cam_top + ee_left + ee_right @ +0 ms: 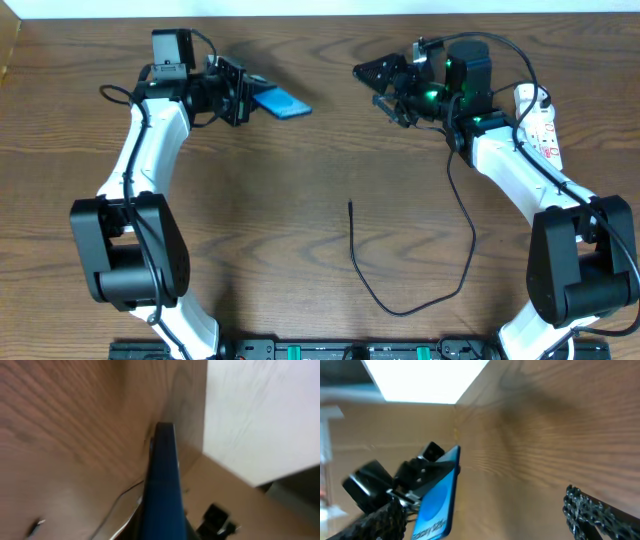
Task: Plug charger to phone and switch on socket
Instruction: 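Move the right gripper down toward the black cable's connector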
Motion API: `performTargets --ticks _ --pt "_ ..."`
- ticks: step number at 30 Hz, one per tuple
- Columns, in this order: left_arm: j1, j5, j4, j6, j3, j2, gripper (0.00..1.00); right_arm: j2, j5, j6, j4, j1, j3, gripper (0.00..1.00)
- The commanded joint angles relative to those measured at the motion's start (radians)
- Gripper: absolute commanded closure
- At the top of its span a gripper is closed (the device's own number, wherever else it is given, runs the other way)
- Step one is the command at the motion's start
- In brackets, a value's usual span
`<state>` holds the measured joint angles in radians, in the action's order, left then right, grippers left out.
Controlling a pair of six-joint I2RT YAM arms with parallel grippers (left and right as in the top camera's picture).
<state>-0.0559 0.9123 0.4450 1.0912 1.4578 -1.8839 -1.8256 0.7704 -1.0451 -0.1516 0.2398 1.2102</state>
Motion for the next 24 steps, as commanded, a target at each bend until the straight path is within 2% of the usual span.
performTargets --ticks 1,3,7,12,16,24 --pt "-0.017 0.102 0.066 -0.265 0.007 0.023 0.93 0.008 -0.039 0.164 0.037 0.009 0.015 0.01" --pt "-0.022 0.101 0.112 -0.322 0.007 0.023 0.93 0.008 -0.074 0.200 0.076 0.013 0.023 0.01" --pt "-0.031 0.102 0.180 -0.444 0.007 0.023 0.93 0.008 -0.199 0.299 0.276 0.029 0.093 0.01" --pt "-0.048 0.101 0.244 -0.558 0.007 0.023 0.93 0.008 -0.494 0.448 0.596 0.087 0.248 0.01" --pt "-0.063 0.102 0.254 -0.572 0.007 0.023 0.93 0.008 -0.668 0.486 0.743 0.154 0.326 0.01" --pt "-0.086 0.225 0.254 -0.628 0.007 0.023 0.93 0.005 -0.735 0.475 0.948 0.269 0.332 0.01"
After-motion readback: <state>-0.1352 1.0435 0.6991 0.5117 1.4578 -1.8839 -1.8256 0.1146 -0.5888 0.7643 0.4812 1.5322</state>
